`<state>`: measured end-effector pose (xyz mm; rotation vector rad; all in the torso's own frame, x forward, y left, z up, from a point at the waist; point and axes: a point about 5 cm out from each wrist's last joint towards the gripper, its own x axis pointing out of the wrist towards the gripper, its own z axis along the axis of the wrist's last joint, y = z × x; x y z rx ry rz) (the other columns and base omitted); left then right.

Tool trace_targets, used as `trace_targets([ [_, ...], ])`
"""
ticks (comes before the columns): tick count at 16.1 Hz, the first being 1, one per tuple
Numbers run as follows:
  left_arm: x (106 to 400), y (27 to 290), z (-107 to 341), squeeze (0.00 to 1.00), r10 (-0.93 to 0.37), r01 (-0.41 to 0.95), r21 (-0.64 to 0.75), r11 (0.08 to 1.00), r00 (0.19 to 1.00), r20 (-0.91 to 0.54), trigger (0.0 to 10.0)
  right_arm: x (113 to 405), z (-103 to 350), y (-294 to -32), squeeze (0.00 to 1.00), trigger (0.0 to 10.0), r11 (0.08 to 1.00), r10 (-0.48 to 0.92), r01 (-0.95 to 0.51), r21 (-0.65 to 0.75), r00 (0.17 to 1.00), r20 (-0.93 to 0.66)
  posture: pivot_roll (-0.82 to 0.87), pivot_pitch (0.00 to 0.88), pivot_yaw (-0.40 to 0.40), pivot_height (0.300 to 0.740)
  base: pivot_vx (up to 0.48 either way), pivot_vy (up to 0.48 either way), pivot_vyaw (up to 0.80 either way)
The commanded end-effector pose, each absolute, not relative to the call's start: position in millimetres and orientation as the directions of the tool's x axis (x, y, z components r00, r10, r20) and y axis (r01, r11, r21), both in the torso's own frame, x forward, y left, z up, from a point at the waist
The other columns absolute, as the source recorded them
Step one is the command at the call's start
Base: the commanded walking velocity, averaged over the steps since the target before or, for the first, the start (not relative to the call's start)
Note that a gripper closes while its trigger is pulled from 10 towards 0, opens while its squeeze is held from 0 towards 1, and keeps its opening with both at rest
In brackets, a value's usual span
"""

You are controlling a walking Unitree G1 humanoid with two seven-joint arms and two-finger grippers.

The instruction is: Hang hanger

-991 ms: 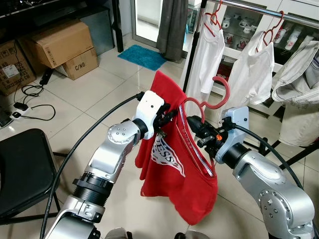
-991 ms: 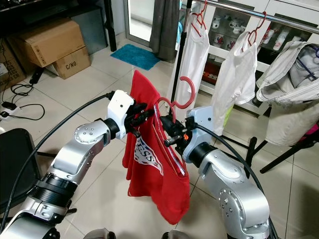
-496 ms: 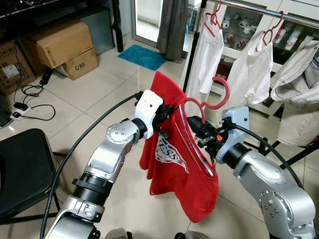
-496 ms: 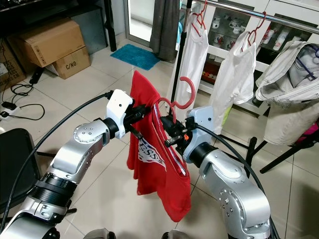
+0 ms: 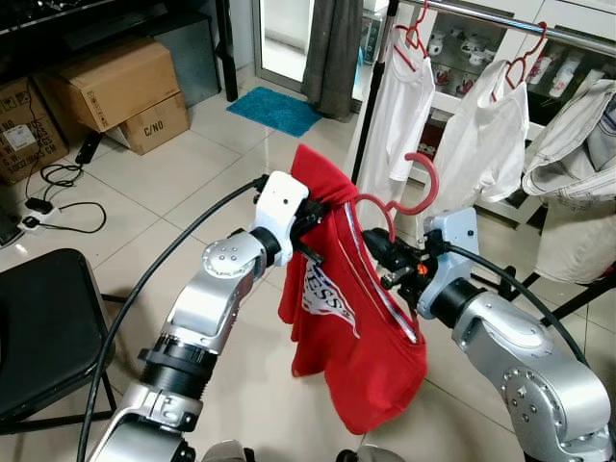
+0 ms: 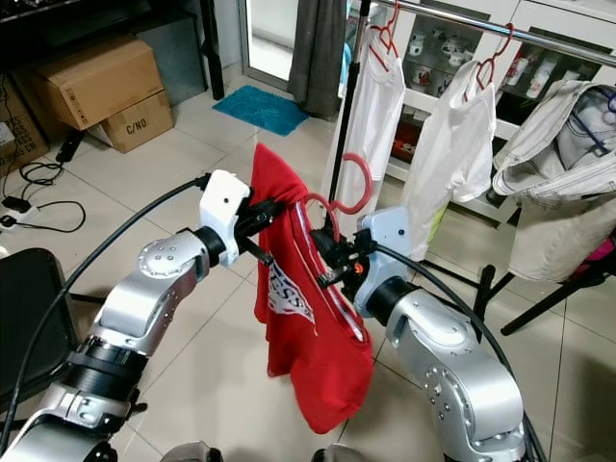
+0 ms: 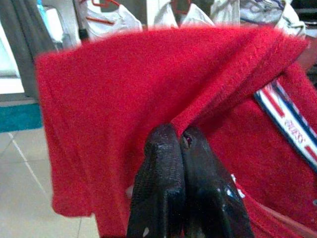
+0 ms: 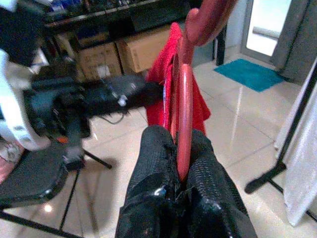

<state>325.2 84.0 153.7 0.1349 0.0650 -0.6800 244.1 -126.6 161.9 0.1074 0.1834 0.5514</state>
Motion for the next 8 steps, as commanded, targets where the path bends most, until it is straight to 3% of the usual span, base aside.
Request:
trace_targets([
  [1, 324, 86, 163, 0.0, -0.618, 0.622, 0.103, 0.776, 0.783, -0.068, 0.0, 243, 156, -131, 0.0, 0.0, 0.862, 0.507, -0.488, 0.141, 0.842, -0.185, -0.06, 0.026, -0.065, 0.74, 0.0, 0.0, 0.0],
  [8, 315, 114, 177, 0.0, -0.58, 0.581, 0.107, 0.807, 0.814, -0.045, 0.0, 242, 135, -144, 0.0, 0.0, 0.897, 0.437, -0.435, 0.083, 0.839, -0.325, -0.05, 0.027, -0.064, 0.74, 0.0, 0.0, 0.0],
])
